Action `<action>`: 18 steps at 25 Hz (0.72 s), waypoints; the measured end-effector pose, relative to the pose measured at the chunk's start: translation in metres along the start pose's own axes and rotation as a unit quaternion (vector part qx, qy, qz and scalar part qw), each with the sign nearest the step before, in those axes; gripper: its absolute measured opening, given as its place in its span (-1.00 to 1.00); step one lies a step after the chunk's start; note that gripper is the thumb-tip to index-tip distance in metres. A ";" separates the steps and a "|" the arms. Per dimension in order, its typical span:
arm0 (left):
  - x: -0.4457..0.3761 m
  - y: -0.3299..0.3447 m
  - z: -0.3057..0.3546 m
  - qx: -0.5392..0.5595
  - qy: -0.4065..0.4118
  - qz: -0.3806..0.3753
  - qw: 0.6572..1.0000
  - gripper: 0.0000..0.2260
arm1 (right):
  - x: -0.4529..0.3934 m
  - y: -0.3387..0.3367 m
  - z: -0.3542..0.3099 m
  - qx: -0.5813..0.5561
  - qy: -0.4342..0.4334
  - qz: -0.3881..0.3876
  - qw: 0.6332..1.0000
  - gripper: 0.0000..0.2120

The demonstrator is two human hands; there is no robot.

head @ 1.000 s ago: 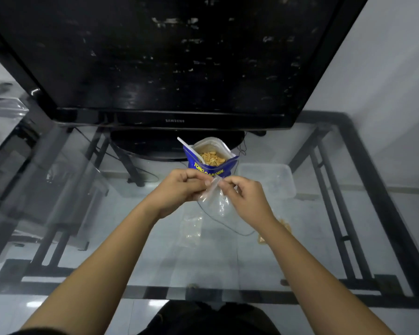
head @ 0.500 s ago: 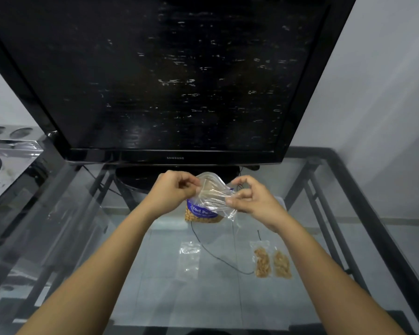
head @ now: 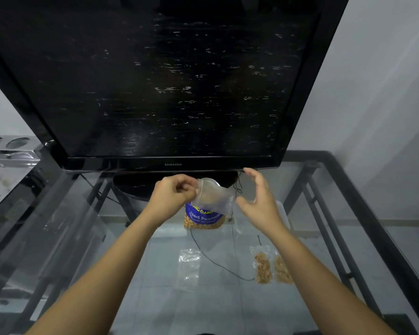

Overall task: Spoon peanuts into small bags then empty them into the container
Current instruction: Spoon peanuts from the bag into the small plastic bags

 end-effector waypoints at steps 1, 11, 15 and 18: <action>0.000 0.001 0.001 0.017 -0.004 0.007 1.000 -0.69 | 0.002 0.004 -0.006 0.062 -0.055 -0.010 0.997 -0.37; -0.005 0.009 -0.001 0.097 -0.007 -0.043 0.994 -0.60 | -0.005 0.032 -0.011 0.160 -0.183 -0.034 0.970 -0.47; -0.011 0.014 -0.009 0.112 -0.012 -0.078 0.991 -0.63 | -0.009 0.033 -0.001 0.076 -0.149 -0.038 0.985 -0.57; -0.027 0.006 -0.023 -0.009 0.007 0.056 0.998 -0.66 | -0.010 0.026 0.012 0.005 -0.064 -0.018 0.998 -0.56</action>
Point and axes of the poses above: each hand's wrist, its own x-axis away from the middle knuckle, its own y-axis out of the palm, z = x × y, the point moved 2 cm from there along -x, towards the middle knuckle, and after that the axes turned 1 degree about -y, right-handed, at the moved point
